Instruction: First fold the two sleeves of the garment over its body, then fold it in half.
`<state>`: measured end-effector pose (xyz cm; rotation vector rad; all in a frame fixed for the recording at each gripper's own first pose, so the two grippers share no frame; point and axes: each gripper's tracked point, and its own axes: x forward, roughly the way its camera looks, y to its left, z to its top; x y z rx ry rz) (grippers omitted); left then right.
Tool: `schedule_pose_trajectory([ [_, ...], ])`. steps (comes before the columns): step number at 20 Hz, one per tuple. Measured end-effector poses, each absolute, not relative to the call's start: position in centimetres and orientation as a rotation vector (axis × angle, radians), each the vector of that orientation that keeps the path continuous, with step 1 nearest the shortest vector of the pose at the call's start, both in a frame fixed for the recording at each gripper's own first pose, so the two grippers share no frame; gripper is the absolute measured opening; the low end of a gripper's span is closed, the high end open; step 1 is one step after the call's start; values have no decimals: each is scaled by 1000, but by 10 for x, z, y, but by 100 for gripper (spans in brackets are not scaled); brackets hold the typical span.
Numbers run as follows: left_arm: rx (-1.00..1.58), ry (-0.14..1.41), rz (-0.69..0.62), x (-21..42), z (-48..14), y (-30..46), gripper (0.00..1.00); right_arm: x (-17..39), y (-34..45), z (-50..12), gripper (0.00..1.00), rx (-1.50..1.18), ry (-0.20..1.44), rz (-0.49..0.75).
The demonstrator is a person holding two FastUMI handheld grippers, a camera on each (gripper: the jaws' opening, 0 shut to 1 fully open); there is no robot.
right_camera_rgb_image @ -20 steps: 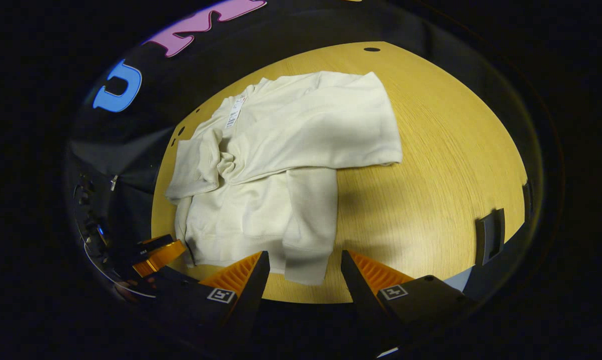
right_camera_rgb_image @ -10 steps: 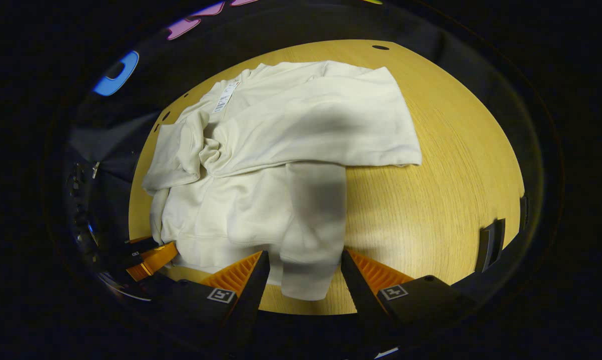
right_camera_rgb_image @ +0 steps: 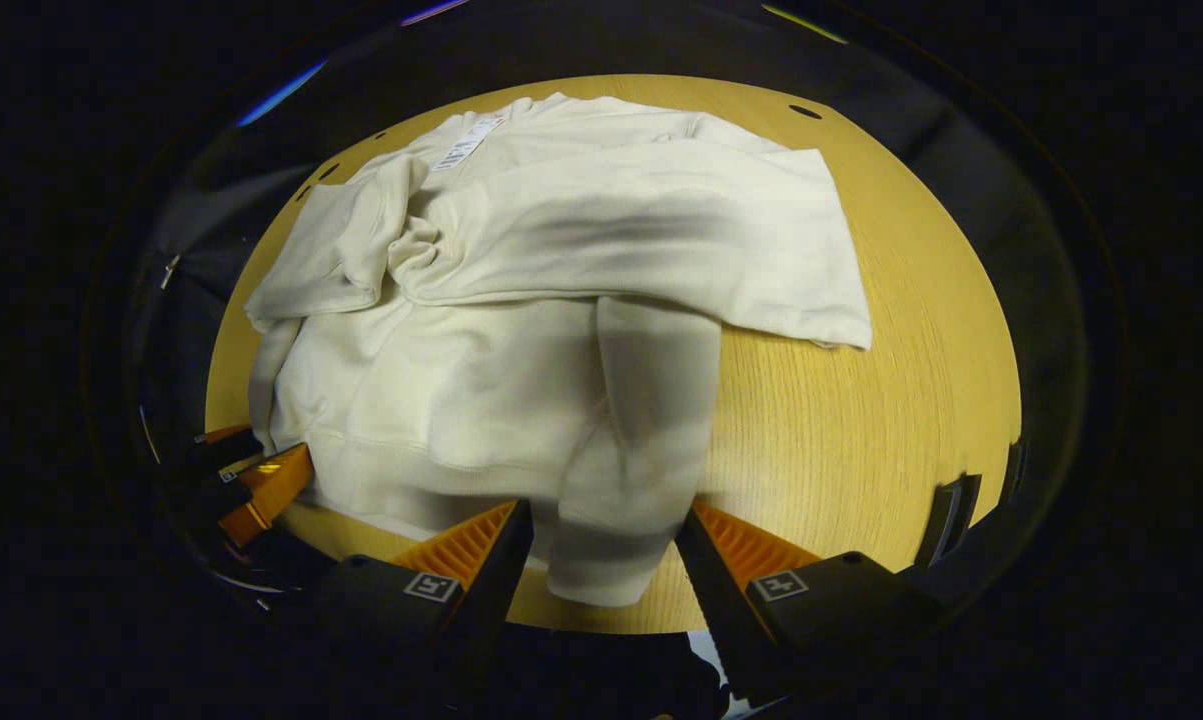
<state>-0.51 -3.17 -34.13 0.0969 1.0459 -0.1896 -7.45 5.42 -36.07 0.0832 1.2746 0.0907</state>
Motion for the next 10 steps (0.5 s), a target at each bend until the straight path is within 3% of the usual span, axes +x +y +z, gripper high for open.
schedule_pose_trajectory([
  [5, 131, 1082, -203, -5, -342, -35, 81, -73, 58, -360, 87, 87, 1291, 115],
  [6, 139, 1078, -204, -3, -341, -36, 62, -72, 62, -360, 58, 113, 1287, 130],
  [7, 151, 1060, -199, 1, -341, -35, 54, -74, 73, -359, 51, 176, 1284, 167],
  [8, 164, 1042, -192, 1, -341, -32, 33, -75, 81, -359, 25, 234, 1281, 194],
  [10, 170, 1037, -210, 4, -341, -31, 16, -80, 86, -358, 16, 321, 1304, 220],
])
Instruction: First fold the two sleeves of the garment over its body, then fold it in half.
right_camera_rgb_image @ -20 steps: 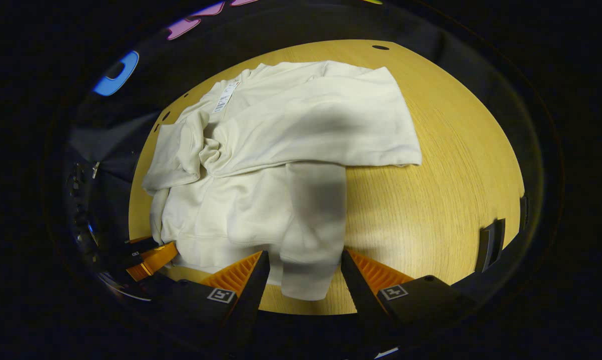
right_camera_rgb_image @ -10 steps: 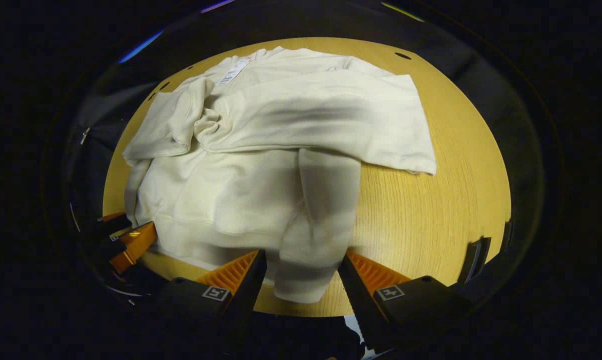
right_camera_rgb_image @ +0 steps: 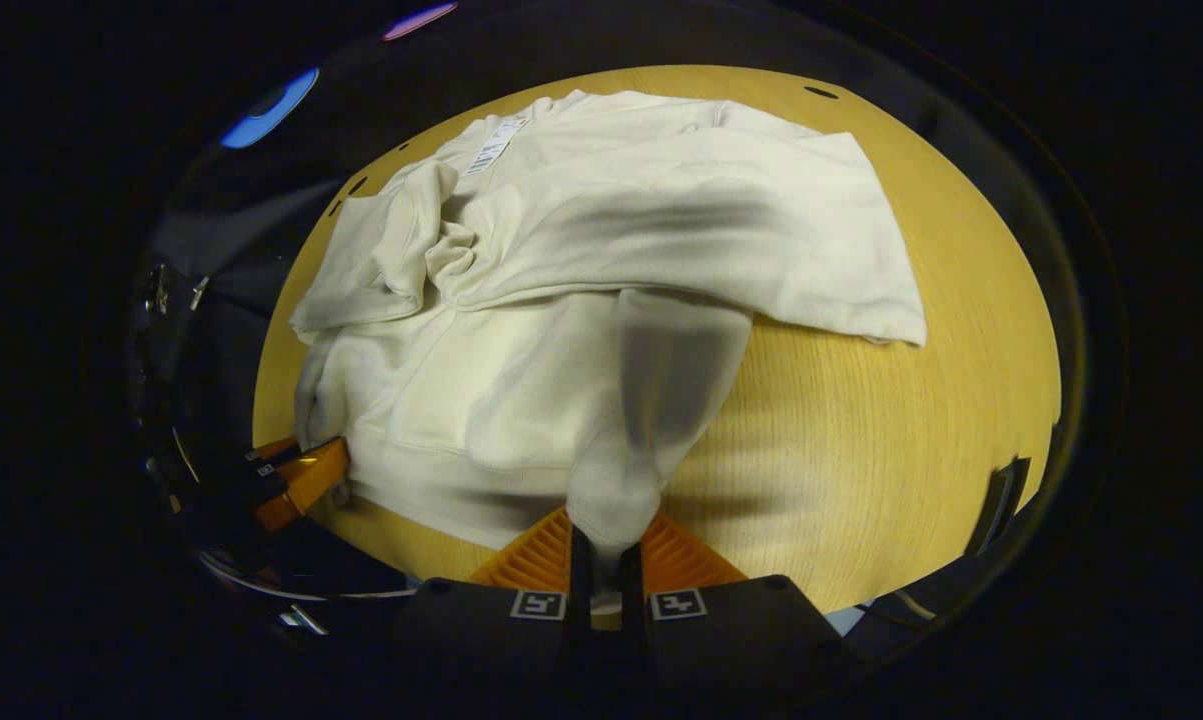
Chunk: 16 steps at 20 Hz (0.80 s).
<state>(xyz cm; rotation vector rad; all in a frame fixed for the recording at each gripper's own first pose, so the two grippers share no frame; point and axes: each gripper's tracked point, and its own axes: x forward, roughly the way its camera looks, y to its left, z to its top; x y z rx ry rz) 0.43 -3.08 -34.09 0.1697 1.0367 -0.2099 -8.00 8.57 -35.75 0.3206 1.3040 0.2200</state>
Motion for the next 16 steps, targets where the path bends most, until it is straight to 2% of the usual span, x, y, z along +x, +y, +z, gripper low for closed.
schedule_pose_trajectory([
  [2, 80, 1080, -229, 1, -339, -30, 11, -83, 86, -358, 11, 357, 1321, 230],
  [7, -141, 1163, -275, -8, -317, -35, 8, -76, 73, -335, 10, 346, 1284, 266],
  [16, -212, 1104, -324, 23, -239, -45, 8, -38, 62, -267, 10, 454, 1155, 275],
])
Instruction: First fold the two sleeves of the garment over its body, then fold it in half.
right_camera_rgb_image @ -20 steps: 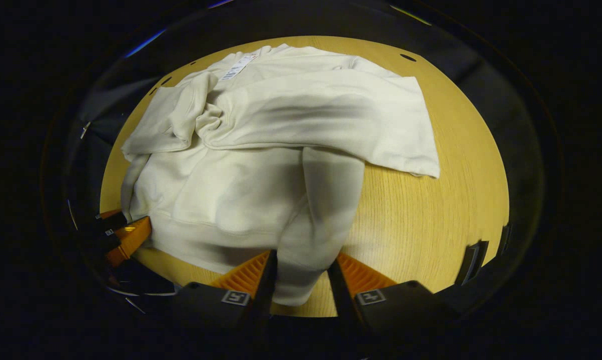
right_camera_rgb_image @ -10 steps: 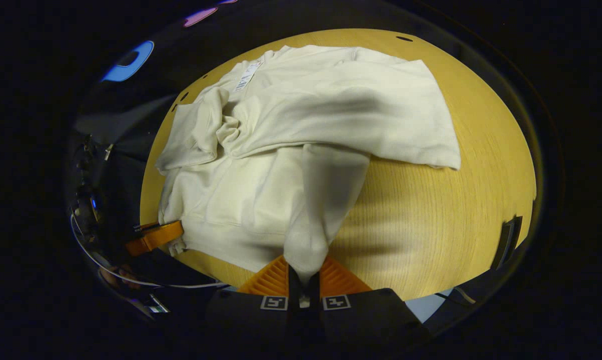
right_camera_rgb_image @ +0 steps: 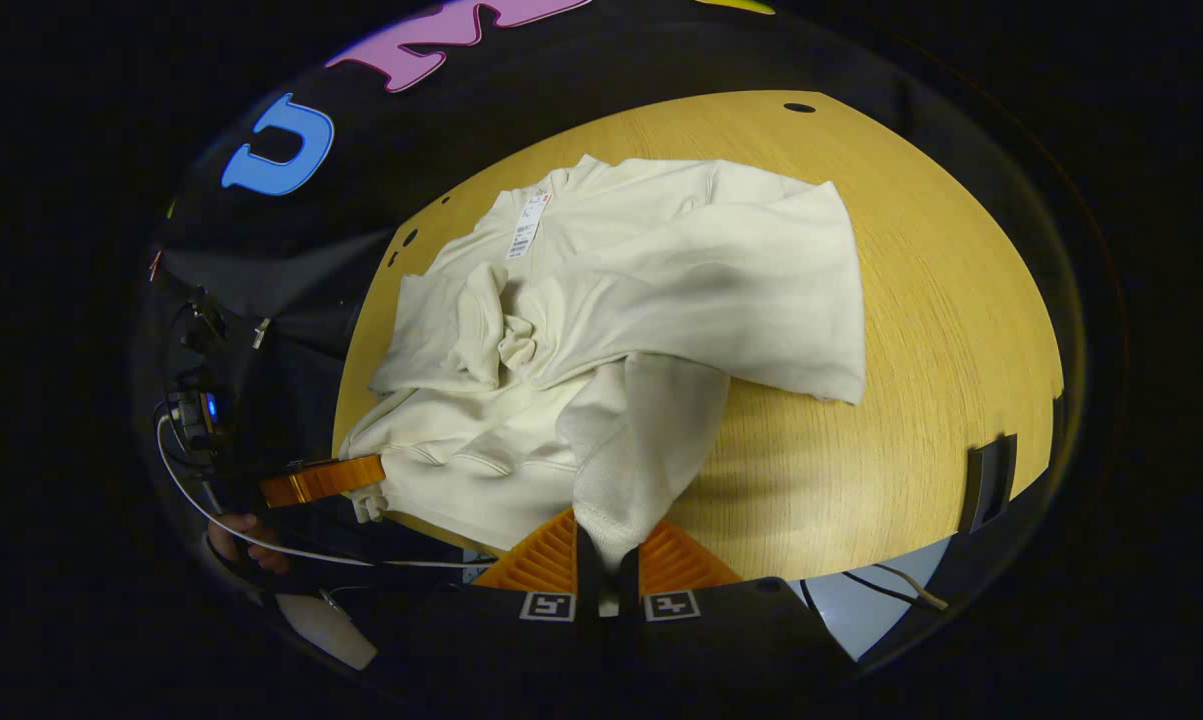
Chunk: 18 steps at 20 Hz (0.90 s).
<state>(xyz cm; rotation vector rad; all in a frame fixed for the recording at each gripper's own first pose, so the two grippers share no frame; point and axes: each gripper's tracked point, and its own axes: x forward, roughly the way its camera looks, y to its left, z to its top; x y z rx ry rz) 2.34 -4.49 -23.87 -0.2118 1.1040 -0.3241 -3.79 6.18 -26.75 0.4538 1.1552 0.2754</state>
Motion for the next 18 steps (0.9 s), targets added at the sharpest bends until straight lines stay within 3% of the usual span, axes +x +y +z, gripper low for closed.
schedule_pose_trajectory([
  [6, -244, 1047, -320, 62, -207, -41, 8, 15, 65, -214, 10, 496, 1027, 279],
  [18, -236, 974, -290, 142, -185, -41, 8, 115, 73, -214, 10, 520, 965, 257],
])
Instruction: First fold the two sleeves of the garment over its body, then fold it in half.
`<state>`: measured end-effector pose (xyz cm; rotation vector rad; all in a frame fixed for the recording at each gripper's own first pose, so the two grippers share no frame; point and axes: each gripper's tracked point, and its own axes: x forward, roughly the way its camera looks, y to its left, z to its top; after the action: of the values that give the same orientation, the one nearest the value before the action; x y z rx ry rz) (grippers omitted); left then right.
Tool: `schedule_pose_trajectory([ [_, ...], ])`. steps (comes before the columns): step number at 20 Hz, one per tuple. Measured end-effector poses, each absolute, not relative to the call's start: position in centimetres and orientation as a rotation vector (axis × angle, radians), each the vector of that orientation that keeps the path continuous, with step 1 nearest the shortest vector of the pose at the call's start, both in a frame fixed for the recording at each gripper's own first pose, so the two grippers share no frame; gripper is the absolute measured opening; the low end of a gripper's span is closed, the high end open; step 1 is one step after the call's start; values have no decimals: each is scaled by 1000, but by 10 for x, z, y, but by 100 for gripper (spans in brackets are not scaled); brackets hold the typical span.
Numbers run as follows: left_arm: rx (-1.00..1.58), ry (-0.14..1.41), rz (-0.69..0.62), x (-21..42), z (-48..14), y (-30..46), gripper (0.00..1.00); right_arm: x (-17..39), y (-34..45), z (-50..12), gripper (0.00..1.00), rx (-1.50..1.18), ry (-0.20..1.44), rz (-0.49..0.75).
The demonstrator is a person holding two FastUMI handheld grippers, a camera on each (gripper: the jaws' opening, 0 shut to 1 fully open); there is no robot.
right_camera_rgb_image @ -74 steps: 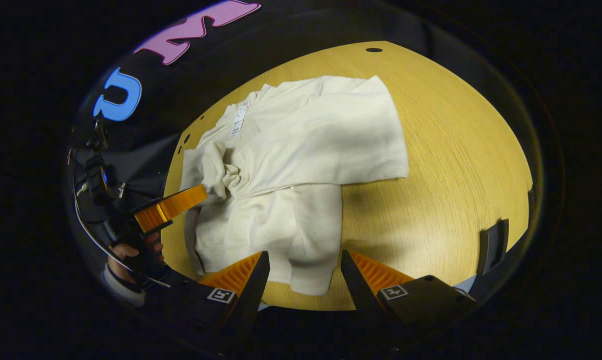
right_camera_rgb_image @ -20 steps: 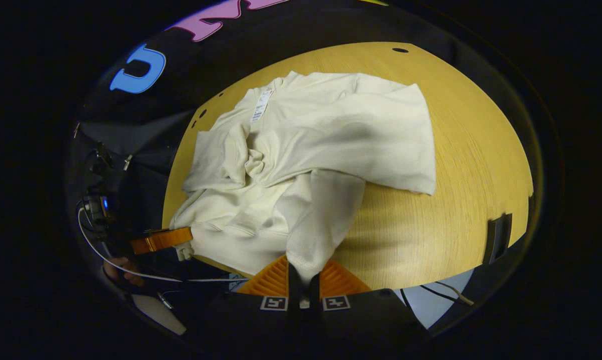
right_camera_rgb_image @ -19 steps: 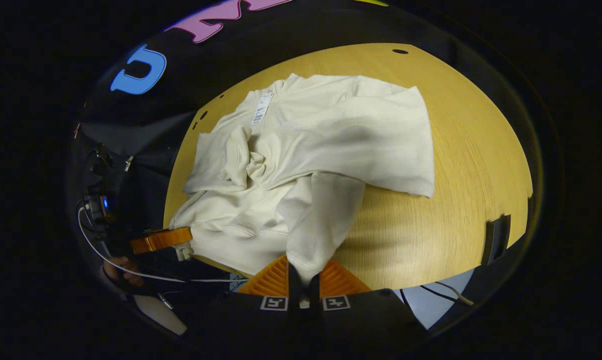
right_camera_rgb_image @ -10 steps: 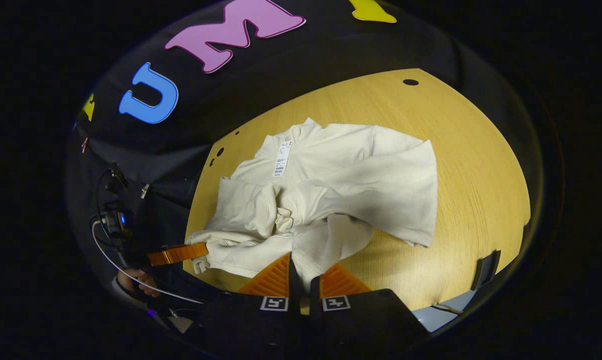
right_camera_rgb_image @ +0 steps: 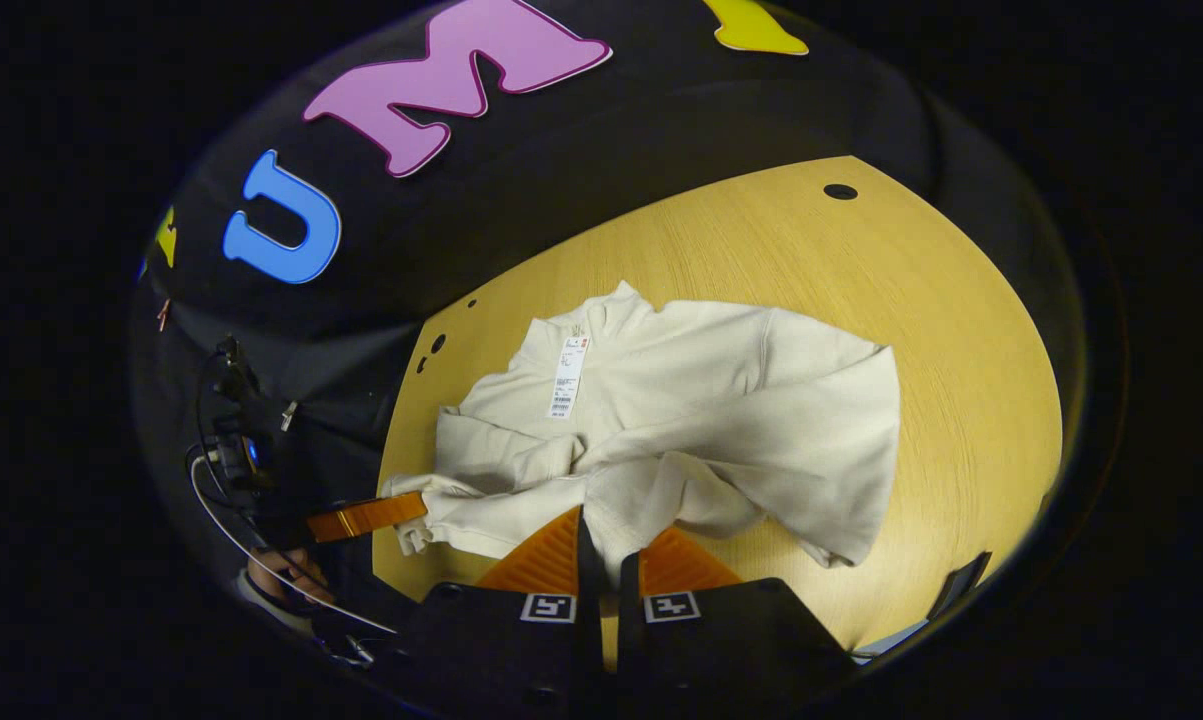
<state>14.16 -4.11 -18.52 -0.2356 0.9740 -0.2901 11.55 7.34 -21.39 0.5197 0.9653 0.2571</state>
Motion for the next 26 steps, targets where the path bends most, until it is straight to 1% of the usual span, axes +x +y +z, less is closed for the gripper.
schedule_pose_trajectory([
  [5, -227, 986, -258, 184, -207, -46, 8, 162, 77, -237, 10, 508, 975, 236],
  [10, -213, 1023, -232, 223, -232, -51, 8, 206, 79, -274, 10, 517, 997, 200],
  [17, -210, 1101, -182, 248, -270, -54, 8, 224, 79, -313, 10, 478, 1032, 169],
  [22, -180, 1111, -169, 259, -279, -53, 8, 225, 80, -333, 10, 453, 1065, 179],
  [26, -142, 1119, -158, 261, -281, -54, 8, 224, 83, -344, 12, 465, 1107, 169],
])
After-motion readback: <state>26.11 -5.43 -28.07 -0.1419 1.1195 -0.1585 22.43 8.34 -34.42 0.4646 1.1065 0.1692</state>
